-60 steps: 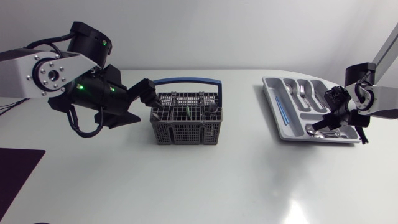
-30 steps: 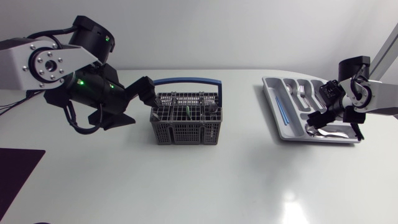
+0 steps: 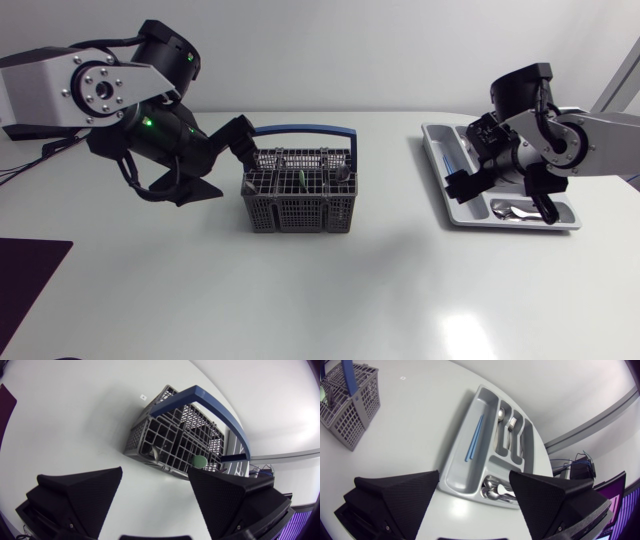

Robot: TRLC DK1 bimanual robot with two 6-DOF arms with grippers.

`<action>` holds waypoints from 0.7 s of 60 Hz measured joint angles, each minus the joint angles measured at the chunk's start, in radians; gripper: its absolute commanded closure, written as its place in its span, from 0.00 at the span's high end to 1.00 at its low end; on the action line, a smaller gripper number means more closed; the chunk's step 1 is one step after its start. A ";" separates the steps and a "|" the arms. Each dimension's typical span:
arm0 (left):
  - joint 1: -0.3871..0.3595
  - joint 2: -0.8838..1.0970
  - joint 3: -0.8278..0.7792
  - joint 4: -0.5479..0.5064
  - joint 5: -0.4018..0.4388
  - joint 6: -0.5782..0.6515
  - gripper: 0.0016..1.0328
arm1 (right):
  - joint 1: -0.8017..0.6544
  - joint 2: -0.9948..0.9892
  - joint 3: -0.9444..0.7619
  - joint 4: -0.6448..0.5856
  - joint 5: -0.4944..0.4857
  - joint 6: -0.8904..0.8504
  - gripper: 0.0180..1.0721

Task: Unload the cutlery basket into the drawer organizer.

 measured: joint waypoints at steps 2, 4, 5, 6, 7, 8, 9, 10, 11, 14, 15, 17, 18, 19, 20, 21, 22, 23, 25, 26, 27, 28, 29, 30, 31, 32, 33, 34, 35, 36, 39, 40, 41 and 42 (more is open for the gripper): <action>0.000 0.003 0.005 -0.011 -0.011 -0.009 0.69 | 0.019 -0.003 0.000 -0.008 0.000 0.013 0.96; -0.001 0.008 0.010 -0.018 -0.018 -0.014 0.66 | 0.037 -0.006 0.000 -0.016 0.000 0.027 0.96; -0.002 0.010 0.012 -0.023 -0.019 -0.018 0.65 | 0.045 -0.007 0.000 -0.018 0.000 0.032 0.96; -0.002 0.013 0.015 -0.026 -0.021 -0.018 0.65 | 0.055 -0.008 0.000 -0.020 0.000 0.039 0.96; -0.002 0.016 0.017 -0.029 -0.022 -0.020 0.63 | 0.061 -0.008 0.000 -0.021 0.000 0.043 0.96; -0.002 0.020 0.020 -0.032 -0.022 -0.021 0.62 | 0.070 -0.008 0.000 -0.021 0.000 0.049 0.96; -0.003 0.023 0.023 -0.036 -0.022 -0.021 0.62 | 0.077 -0.009 0.000 -0.023 0.000 0.053 0.96; -0.004 0.026 0.025 -0.039 -0.022 -0.021 0.61 | 0.083 -0.009 0.000 -0.024 0.000 0.056 0.96; -0.004 0.029 0.027 -0.041 -0.022 -0.021 0.60 | 0.090 -0.010 0.000 -0.026 0.000 0.062 0.96; -0.005 0.041 0.034 -0.047 -0.022 -0.021 0.56 | 0.116 -0.011 0.000 -0.039 0.000 0.082 0.96; -0.005 0.045 0.037 -0.048 -0.022 -0.021 0.56 | 0.123 -0.011 0.000 -0.042 0.000 0.085 0.96; -0.005 0.052 0.041 -0.048 -0.022 -0.021 0.54 | 0.140 -0.012 0.000 -0.046 0.000 0.097 0.96; -0.005 0.056 0.042 -0.048 -0.022 -0.021 0.54 | 0.148 -0.012 0.000 -0.048 0.000 0.101 0.96; -0.005 0.060 0.044 -0.049 -0.022 -0.021 0.53 | 0.156 -0.012 0.000 -0.048 0.000 0.105 0.96; -0.005 0.062 0.045 -0.049 -0.022 -0.021 0.53 | 0.166 -0.012 0.000 -0.050 0.000 0.108 0.96; -0.005 0.066 0.047 -0.048 -0.022 -0.021 0.53 | 0.174 -0.012 0.000 -0.050 0.000 0.111 0.96; -0.005 0.070 0.049 -0.049 -0.022 -0.021 0.53 | 0.181 -0.012 0.000 -0.051 0.000 0.114 0.96; -0.005 0.073 0.051 -0.050 -0.022 -0.021 0.53 | 0.189 -0.012 0.000 -0.051 0.000 0.119 0.96; -0.005 0.080 0.056 -0.051 -0.022 -0.021 0.53 | 0.205 -0.012 0.000 -0.053 0.000 0.128 0.96; -0.005 0.082 0.058 -0.052 -0.022 -0.021 0.53 | 0.211 -0.012 0.000 -0.055 0.000 0.132 0.96; -0.005 0.087 0.060 -0.051 -0.022 -0.021 0.53 | 0.218 -0.012 0.000 -0.056 0.000 0.135 0.96; -0.005 0.090 0.062 -0.052 -0.022 -0.021 0.53 | 0.225 -0.012 0.000 -0.059 0.000 0.139 0.96; -0.005 0.094 0.064 -0.052 -0.022 -0.021 0.53 | 0.232 -0.012 0.000 -0.060 0.000 0.143 0.96; -0.005 0.097 0.067 -0.051 -0.022 -0.021 0.53 | 0.237 -0.012 0.000 -0.061 0.000 0.149 0.96; -0.005 0.101 0.069 -0.051 -0.022 -0.022 0.53 | 0.243 -0.012 0.000 -0.063 0.000 0.151 0.96; -0.005 0.105 0.071 -0.051 -0.021 -0.024 0.53 | 0.249 -0.012 0.000 -0.063 0.000 0.155 0.96; -0.004 0.109 0.073 -0.051 -0.021 -0.024 0.53 | 0.254 -0.012 0.000 -0.064 0.000 0.157 0.96; -0.004 0.112 0.074 -0.051 -0.021 -0.024 0.53 | 0.258 -0.012 0.000 -0.064 0.000 0.160 0.96; -0.004 0.115 0.076 -0.051 -0.021 -0.024 0.53 | 0.264 -0.012 0.000 -0.064 0.000 0.162 0.96; -0.004 0.120 0.077 -0.052 -0.021 -0.024 0.53 | 0.267 -0.012 0.000 -0.064 0.000 0.164 0.96; -0.004 0.132 0.083 -0.052 -0.021 -0.024 0.44 | 0.280 -0.012 0.000 -0.064 0.000 0.175 0.96; -0.004 0.137 0.085 -0.051 -0.021 -0.024 0.42 | 0.285 -0.012 0.000 -0.065 0.000 0.179 0.96; -0.003 0.140 0.085 -0.051 -0.021 -0.024 0.39 | 0.287 -0.012 0.000 -0.065 0.000 0.180 0.96; -0.003 0.143 0.086 -0.052 -0.021 -0.024 0.36 | 0.291 -0.011 0.000 -0.065 0.000 0.183 0.96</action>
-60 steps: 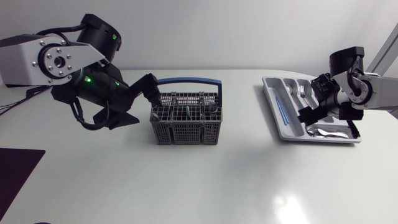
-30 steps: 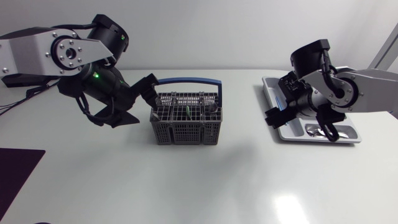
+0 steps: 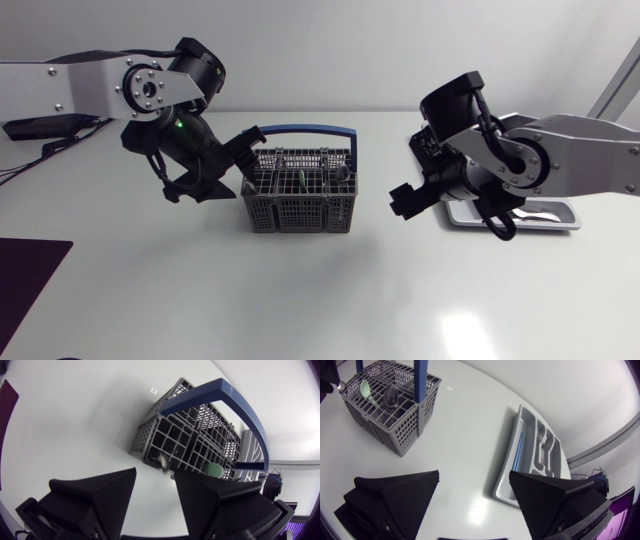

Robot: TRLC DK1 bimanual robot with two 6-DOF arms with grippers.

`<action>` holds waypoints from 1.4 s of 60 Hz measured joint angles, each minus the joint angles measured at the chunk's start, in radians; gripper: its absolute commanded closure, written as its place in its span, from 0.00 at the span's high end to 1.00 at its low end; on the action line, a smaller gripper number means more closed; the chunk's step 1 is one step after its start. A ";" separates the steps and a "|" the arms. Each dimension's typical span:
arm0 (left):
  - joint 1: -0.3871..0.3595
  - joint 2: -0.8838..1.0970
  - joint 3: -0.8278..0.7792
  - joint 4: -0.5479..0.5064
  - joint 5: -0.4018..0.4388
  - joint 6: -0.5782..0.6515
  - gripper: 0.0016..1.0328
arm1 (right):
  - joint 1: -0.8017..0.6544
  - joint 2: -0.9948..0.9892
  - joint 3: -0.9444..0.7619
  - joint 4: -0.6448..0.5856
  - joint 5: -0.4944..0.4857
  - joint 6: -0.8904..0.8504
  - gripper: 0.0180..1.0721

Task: Unload the cutlery basket into the drawer organizer.

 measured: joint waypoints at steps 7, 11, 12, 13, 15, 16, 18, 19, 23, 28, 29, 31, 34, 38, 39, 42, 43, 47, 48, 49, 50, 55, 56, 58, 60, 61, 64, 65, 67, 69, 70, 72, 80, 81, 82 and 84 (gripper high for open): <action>0.005 0.012 0.011 0.001 0.000 0.000 0.31 | 0.019 0.002 0.000 0.000 0.000 0.018 0.96; 0.006 0.019 0.023 0.005 0.000 0.000 0.31 | 0.030 0.007 0.000 0.000 0.000 0.025 0.96; 0.006 0.022 0.026 0.005 0.000 0.000 0.31 | 0.032 0.008 0.000 0.000 0.000 0.026 0.96; 0.006 0.023 0.028 0.005 0.000 0.000 0.31 | 0.034 0.010 0.000 0.000 0.000 0.026 0.96; 0.006 0.027 0.032 0.006 0.000 0.000 0.31 | 0.038 0.015 0.000 0.000 0.000 0.026 0.96; 0.006 0.030 0.034 0.008 0.000 0.000 0.31 | 0.040 0.017 0.000 0.000 0.000 0.027 0.96; 0.006 0.035 0.038 0.008 0.000 0.000 0.31 | 0.044 0.021 0.000 0.000 0.000 0.029 0.96; 0.006 0.037 0.039 0.008 0.000 0.000 0.31 | 0.045 0.023 0.000 0.000 0.000 0.030 0.96; 0.006 0.048 0.043 0.008 0.000 0.000 0.23 | 0.051 0.028 0.000 0.000 0.000 0.033 0.96; 0.007 0.056 0.045 0.011 0.000 0.000 0.19 | 0.057 0.031 0.000 0.003 0.000 0.033 0.96; 0.006 0.057 0.045 0.013 0.000 0.000 0.19 | 0.057 0.031 0.000 0.003 0.000 0.033 0.96; 0.006 0.058 0.045 0.016 0.000 0.000 0.19 | 0.058 0.032 0.000 0.004 0.000 0.033 0.96; 0.007 0.058 0.045 0.020 0.000 0.000 0.19 | 0.058 0.034 0.000 0.004 0.000 0.033 0.96; 0.007 0.059 0.045 0.020 0.000 0.000 0.19 | 0.058 0.039 0.000 0.004 0.000 0.033 0.96; 0.007 0.060 0.045 0.020 0.000 0.000 0.19 | 0.058 0.040 0.000 0.005 0.000 0.033 0.96; 0.007 0.063 0.045 0.021 0.000 0.000 0.15 | 0.058 0.045 0.000 0.007 0.000 0.034 0.96; 0.007 0.063 0.045 0.023 0.000 0.000 0.14 | 0.058 0.046 0.000 0.007 0.000 0.034 0.96; 0.007 0.065 0.045 0.029 0.000 0.000 0.14 | 0.058 0.048 0.000 0.008 0.000 0.034 0.96; 0.007 0.065 0.045 0.031 0.000 0.000 0.14 | 0.059 0.048 0.000 0.009 0.000 0.034 0.96; 0.007 0.065 0.045 0.032 0.001 0.000 0.14 | 0.059 0.048 0.000 0.010 0.000 0.036 0.96; 0.007 0.065 0.045 0.034 0.002 0.000 0.14 | 0.059 0.048 0.000 0.011 0.000 0.037 0.96; 0.007 0.066 0.047 0.036 0.003 -0.006 0.14 | 0.064 0.050 0.000 0.015 0.000 0.037 0.96; 0.007 0.066 0.048 0.037 0.003 -0.007 0.14 | 0.066 0.051 0.000 0.016 0.000 0.037 0.96; 0.007 0.068 0.049 0.039 0.003 -0.007 0.14 | 0.069 0.051 0.000 0.019 0.000 0.037 0.96; 0.007 0.068 0.049 0.042 0.003 -0.008 0.14 | 0.071 0.052 0.000 0.021 0.000 0.037 0.96; 0.007 0.068 0.049 0.043 0.003 -0.008 0.14 | 0.072 0.053 0.000 0.022 0.000 0.037 0.96; 0.007 0.069 0.049 0.043 0.003 -0.009 0.14 | 0.077 0.053 0.000 0.026 0.000 0.038 0.96; 0.007 0.069 0.049 0.044 0.003 -0.011 0.14 | 0.077 0.053 0.000 0.026 0.000 0.038 0.96; 0.007 0.069 0.049 0.046 0.003 -0.014 0.14 | 0.080 0.053 0.000 0.029 0.000 0.041 0.96; 0.006 0.069 0.049 0.047 0.003 -0.015 0.14 | 0.084 0.053 0.000 0.031 0.000 0.041 0.96; 0.006 0.069 0.049 0.048 0.003 -0.015 0.14 | 0.085 0.053 0.000 0.032 0.000 0.041 0.96; 0.006 0.069 0.049 0.051 0.003 -0.015 0.14 | 0.090 0.053 0.000 0.034 0.000 0.041 0.96; 0.007 0.069 0.047 0.064 0.003 -0.015 0.07 | 0.103 0.054 0.000 0.048 0.000 0.041 0.96; 0.007 0.069 0.046 0.067 0.004 -0.016 0.07 | 0.103 0.054 0.000 0.050 0.000 0.042 0.96; 0.007 0.069 0.044 0.070 0.004 -0.019 0.06 | 0.103 0.054 0.000 0.051 0.000 0.042 0.96; 0.007 0.069 0.040 0.080 0.007 -0.021 0.06 | 0.103 0.054 -0.001 0.055 0.000 0.042 0.96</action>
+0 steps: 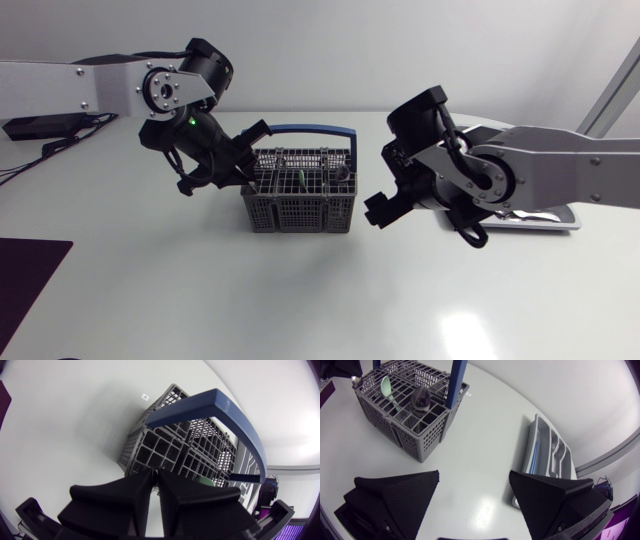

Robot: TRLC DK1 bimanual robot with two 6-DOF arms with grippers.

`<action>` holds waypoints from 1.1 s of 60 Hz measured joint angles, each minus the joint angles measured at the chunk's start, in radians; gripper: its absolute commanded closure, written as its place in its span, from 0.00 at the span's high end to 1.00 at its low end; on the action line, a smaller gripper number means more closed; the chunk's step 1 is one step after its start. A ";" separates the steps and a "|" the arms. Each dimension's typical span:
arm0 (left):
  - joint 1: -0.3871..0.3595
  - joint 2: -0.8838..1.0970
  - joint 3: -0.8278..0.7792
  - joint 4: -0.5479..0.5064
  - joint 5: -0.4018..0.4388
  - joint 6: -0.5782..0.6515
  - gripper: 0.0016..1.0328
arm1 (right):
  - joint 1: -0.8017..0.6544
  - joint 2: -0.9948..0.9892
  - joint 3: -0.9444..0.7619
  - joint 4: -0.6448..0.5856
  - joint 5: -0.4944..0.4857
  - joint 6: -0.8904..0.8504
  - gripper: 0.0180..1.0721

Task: Unload the cutlery basket into the drawer organizer.

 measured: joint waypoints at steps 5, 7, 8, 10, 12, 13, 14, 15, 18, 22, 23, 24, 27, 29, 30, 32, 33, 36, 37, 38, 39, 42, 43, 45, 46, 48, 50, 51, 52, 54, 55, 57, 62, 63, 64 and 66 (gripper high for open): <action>0.003 0.000 -0.005 0.009 0.008 -0.001 0.06 | 0.000 0.000 -0.006 0.002 0.000 0.002 0.96; 0.006 0.000 -0.005 0.010 0.017 -0.002 0.06 | 0.000 0.000 -0.009 0.003 0.000 0.003 0.96; 0.009 0.000 -0.006 0.012 0.024 -0.002 0.06 | 0.000 0.000 -0.010 0.002 0.000 0.003 0.96; 0.013 0.000 -0.010 0.018 0.027 -0.003 0.06 | 0.000 0.000 -0.012 0.002 0.000 0.003 0.96; 0.016 0.000 -0.013 0.024 0.032 -0.005 0.06 | 0.000 0.001 -0.012 0.003 0.000 0.003 0.96; 0.018 0.000 -0.014 0.027 0.034 -0.005 0.06 | 0.000 0.001 -0.012 0.005 0.000 0.003 0.96; 0.019 0.000 -0.017 0.031 0.035 -0.008 0.06 | 0.000 0.001 -0.013 0.005 0.000 0.003 0.96; 0.020 0.000 -0.019 0.035 0.037 -0.009 0.06 | 0.000 0.001 -0.013 0.006 0.000 0.003 0.96; 0.021 -0.003 -0.025 0.044 0.039 -0.012 0.05 | 0.000 0.001 -0.013 0.008 0.000 0.003 0.96; 0.021 -0.008 -0.035 0.054 0.039 -0.016 0.05 | 0.000 0.001 -0.013 0.010 0.000 0.003 0.96; 0.021 -0.011 -0.038 0.058 0.039 -0.016 0.06 | 0.000 0.001 -0.013 0.010 0.000 0.003 0.96; 0.021 -0.012 -0.040 0.060 0.039 -0.017 0.06 | 0.000 0.001 -0.013 0.010 0.000 0.003 0.96; 0.021 -0.016 -0.047 0.068 0.040 -0.019 0.06 | 0.000 0.001 -0.013 0.011 0.000 0.003 0.96; 0.021 -0.021 -0.053 0.072 0.042 -0.019 0.06 | 0.000 0.001 -0.013 0.013 0.000 0.003 0.96; 0.021 -0.022 -0.055 0.076 0.042 -0.020 0.06 | 0.000 0.001 -0.013 0.013 0.000 0.003 0.96; 0.021 -0.028 -0.062 0.077 0.042 -0.019 0.06 | 0.000 0.001 -0.013 0.015 0.000 0.003 0.96; 0.021 -0.031 -0.065 0.079 0.044 -0.019 0.06 | 0.000 0.001 -0.013 0.016 0.000 0.003 0.96; 0.021 -0.040 -0.074 0.079 0.046 -0.019 0.06 | 0.000 0.001 -0.013 0.016 0.000 0.003 0.96; 0.021 -0.042 -0.078 0.080 0.046 -0.019 0.06 | 0.000 0.001 -0.013 0.016 0.000 0.003 0.96; 0.021 -0.045 -0.081 0.080 0.046 -0.019 0.06 | 0.000 0.001 -0.013 0.016 0.000 0.003 0.96; 0.021 -0.048 -0.084 0.080 0.046 -0.019 0.06 | 0.000 0.001 -0.013 0.016 0.000 0.003 0.96; 0.021 -0.057 -0.093 0.079 0.047 -0.019 0.06 | 0.000 0.001 -0.013 0.016 0.000 0.003 0.96; 0.021 -0.059 -0.095 0.079 0.049 -0.019 0.06 | 0.000 0.001 -0.013 0.016 0.000 0.003 0.96; 0.021 -0.062 -0.098 0.079 0.049 -0.019 0.06 | 0.000 0.001 -0.013 0.016 0.000 0.003 0.96; 0.021 -0.064 -0.100 0.079 0.050 -0.019 0.06 | 0.000 0.002 -0.013 0.016 0.000 0.003 0.96; 0.021 -0.066 -0.103 0.080 0.050 -0.019 0.06 | 0.000 0.002 -0.013 0.016 0.000 0.003 0.96; 0.021 -0.068 -0.104 0.080 0.050 -0.019 0.06 | 0.000 0.003 -0.013 0.016 0.000 0.003 0.96; 0.021 -0.069 -0.106 0.083 0.051 -0.019 0.06 | 0.000 0.005 -0.013 0.016 0.000 0.003 0.96; 0.021 -0.070 -0.108 0.085 0.053 -0.019 0.06 | 0.000 0.006 -0.013 0.016 0.000 0.003 0.96; 0.021 -0.072 -0.112 0.089 0.053 -0.019 0.06 | 0.000 0.007 -0.013 0.016 0.000 0.003 0.96; 0.021 -0.073 -0.114 0.091 0.053 -0.019 0.06 | 0.000 0.008 -0.013 0.016 0.000 0.003 0.96; 0.021 -0.075 -0.119 0.098 0.054 -0.019 0.06 | 0.000 0.008 -0.013 0.017 0.000 0.003 0.96; 0.029 -0.084 -0.140 0.126 0.072 -0.019 0.06 | 0.000 0.008 -0.013 0.017 0.000 0.003 0.96; 0.031 -0.086 -0.144 0.130 0.075 -0.019 0.06 | 0.000 0.008 -0.013 0.017 0.000 0.003 0.96; 0.032 -0.087 -0.147 0.134 0.077 -0.020 0.06 | 0.000 0.008 -0.013 0.017 0.000 0.003 0.96; 0.037 -0.093 -0.159 0.149 0.085 -0.019 0.06 | 0.000 0.008 -0.013 0.017 0.000 0.003 0.96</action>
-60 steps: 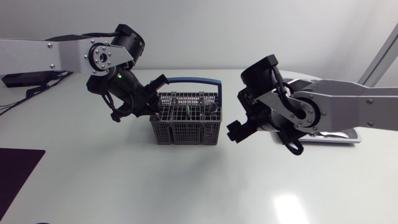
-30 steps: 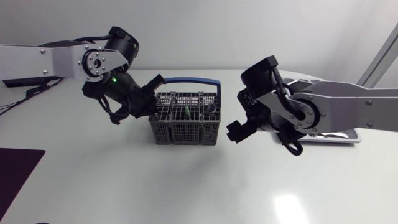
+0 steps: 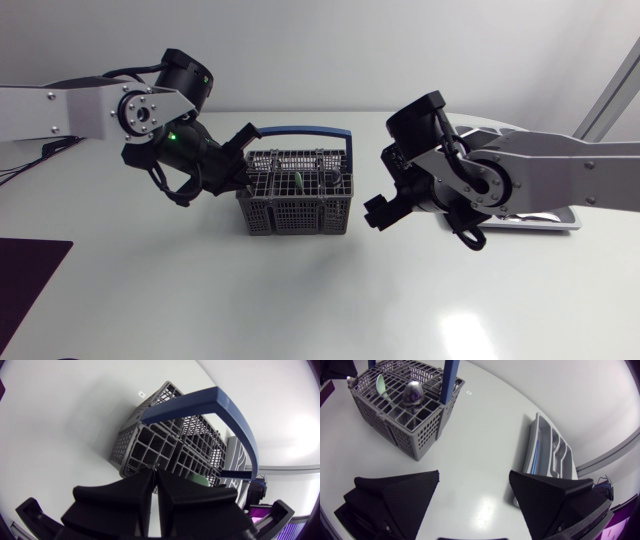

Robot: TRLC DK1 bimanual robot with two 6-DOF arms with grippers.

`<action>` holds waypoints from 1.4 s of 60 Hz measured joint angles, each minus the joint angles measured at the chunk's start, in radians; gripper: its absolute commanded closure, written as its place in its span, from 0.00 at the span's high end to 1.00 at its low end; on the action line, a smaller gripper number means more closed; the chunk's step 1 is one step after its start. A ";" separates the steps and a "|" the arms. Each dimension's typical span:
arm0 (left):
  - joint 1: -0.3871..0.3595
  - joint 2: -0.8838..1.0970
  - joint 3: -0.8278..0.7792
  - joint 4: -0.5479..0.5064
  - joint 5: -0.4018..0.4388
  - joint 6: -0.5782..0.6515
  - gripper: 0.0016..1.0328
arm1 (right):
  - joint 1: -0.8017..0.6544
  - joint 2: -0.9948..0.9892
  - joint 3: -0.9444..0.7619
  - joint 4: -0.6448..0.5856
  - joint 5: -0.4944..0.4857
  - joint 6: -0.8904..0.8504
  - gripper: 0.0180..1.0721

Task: Unload the cutlery basket into the drawer organizer.

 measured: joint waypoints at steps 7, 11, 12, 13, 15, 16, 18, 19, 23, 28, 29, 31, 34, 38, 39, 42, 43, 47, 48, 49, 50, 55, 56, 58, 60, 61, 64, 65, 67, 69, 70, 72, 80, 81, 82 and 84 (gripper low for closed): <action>0.017 -0.011 -0.033 0.041 0.041 0.000 0.06 | 0.000 0.000 -0.002 0.005 0.000 0.000 0.96; 0.026 -0.018 -0.055 0.070 0.055 0.000 0.06 | 0.000 0.000 -0.006 0.006 0.000 0.000 0.96; 0.028 -0.019 -0.058 0.075 0.057 0.000 0.06 | 0.000 0.000 -0.007 0.006 0.000 0.000 0.96; 0.030 -0.020 -0.063 0.080 0.065 0.000 0.06 | 0.000 0.001 -0.007 0.006 0.000 0.000 0.96; 0.036 -0.021 -0.070 0.092 0.076 0.000 0.06 | 0.000 0.001 -0.009 0.006 0.000 0.000 0.96; 0.039 -0.023 -0.073 0.097 0.082 0.000 0.06 | 0.000 0.001 -0.010 0.006 0.000 0.000 0.96; 0.048 -0.024 -0.080 0.105 0.102 0.000 0.06 | 0.000 0.001 -0.010 0.006 0.000 0.000 0.96; 0.051 -0.024 -0.081 0.108 0.109 0.000 0.06 | 0.000 0.001 -0.011 0.006 0.000 0.000 0.96; 0.073 -0.025 -0.088 0.115 0.151 0.000 0.06 | 0.000 0.001 -0.011 0.006 0.000 0.000 0.96; 0.096 -0.025 -0.093 0.115 0.185 0.000 0.06 | 0.000 0.001 -0.011 0.006 0.000 0.000 0.96; 0.100 -0.025 -0.095 0.115 0.193 0.000 0.06 | 0.000 0.001 -0.011 0.006 0.000 0.000 0.96; 0.108 -0.025 -0.097 0.117 0.208 0.000 0.06 | 0.000 0.001 -0.011 0.006 0.000 0.000 0.96; 0.116 -0.025 -0.103 0.122 0.224 0.000 0.06 | 0.000 0.001 -0.011 0.006 0.000 0.000 0.96; 0.122 -0.025 -0.106 0.128 0.240 0.000 0.06 | 0.000 0.001 -0.011 0.006 0.000 0.000 0.96; 0.124 -0.025 -0.108 0.129 0.246 0.000 0.06 | 0.000 0.001 -0.011 0.006 0.000 0.000 0.96; 0.134 -0.025 -0.109 0.130 0.269 0.000 0.06 | 0.000 0.001 -0.011 0.006 0.000 0.000 0.96; 0.135 -0.025 -0.110 0.130 0.274 0.000 0.06 | 0.000 0.001 -0.011 0.006 0.000 0.000 0.96; 0.143 -0.025 -0.114 0.130 0.291 0.000 0.06 | 0.000 0.001 -0.011 0.006 0.000 0.000 0.96; 0.145 -0.025 -0.114 0.130 0.292 0.000 0.06 | 0.000 0.001 -0.011 0.006 0.000 0.000 0.96; 0.145 -0.025 -0.114 0.129 0.294 0.000 0.06 | 0.000 0.001 -0.011 0.006 0.000 0.000 0.96; 0.146 -0.025 -0.114 0.129 0.294 0.000 0.06 | 0.000 0.001 -0.011 0.006 0.000 0.000 0.96; 0.146 -0.025 -0.114 0.129 0.298 0.000 0.06 | 0.000 0.003 -0.011 0.006 0.000 0.000 0.96; 0.146 -0.025 -0.114 0.129 0.299 0.000 0.06 | 0.000 0.003 -0.011 0.006 0.000 0.000 0.96; 0.146 -0.027 -0.114 0.129 0.303 0.000 0.06 | 0.001 0.005 -0.011 0.006 0.000 0.000 0.96; 0.146 -0.029 -0.114 0.128 0.306 0.000 0.06 | 0.001 0.005 -0.011 0.006 0.000 0.000 0.96; 0.146 -0.031 -0.114 0.128 0.306 0.000 0.06 | 0.001 0.006 -0.011 0.006 0.000 0.000 0.96; 0.146 -0.036 -0.114 0.122 0.306 0.000 0.06 | 0.002 0.006 -0.011 0.006 0.000 0.000 0.96; 0.146 -0.038 -0.114 0.121 0.306 0.000 0.06 | 0.002 0.006 -0.011 0.006 0.000 0.000 0.96; 0.146 -0.042 -0.114 0.117 0.309 0.000 0.06 | 0.005 0.006 -0.011 0.006 0.000 0.000 0.96; 0.146 -0.046 -0.114 0.114 0.313 0.000 0.06 | 0.007 0.007 -0.011 0.006 0.000 0.000 0.96; 0.146 -0.048 -0.114 0.113 0.316 0.000 0.06 | 0.008 0.007 -0.011 0.006 0.000 0.000 0.96; 0.146 -0.052 -0.114 0.113 0.320 0.000 0.06 | 0.009 0.008 -0.011 0.006 0.000 0.000 0.96; 0.146 -0.067 -0.114 0.113 0.334 0.000 0.06 | 0.009 0.014 -0.011 0.006 0.000 0.000 0.96; 0.146 -0.070 -0.114 0.112 0.336 -0.002 0.06 | 0.009 0.014 -0.011 0.006 0.000 0.000 0.96; 0.146 -0.074 -0.114 0.112 0.335 -0.003 0.06 | 0.009 0.014 -0.011 0.006 0.000 0.000 0.96; 0.146 -0.082 -0.114 0.110 0.335 -0.004 0.06 | 0.009 0.014 -0.011 0.006 0.000 0.000 0.96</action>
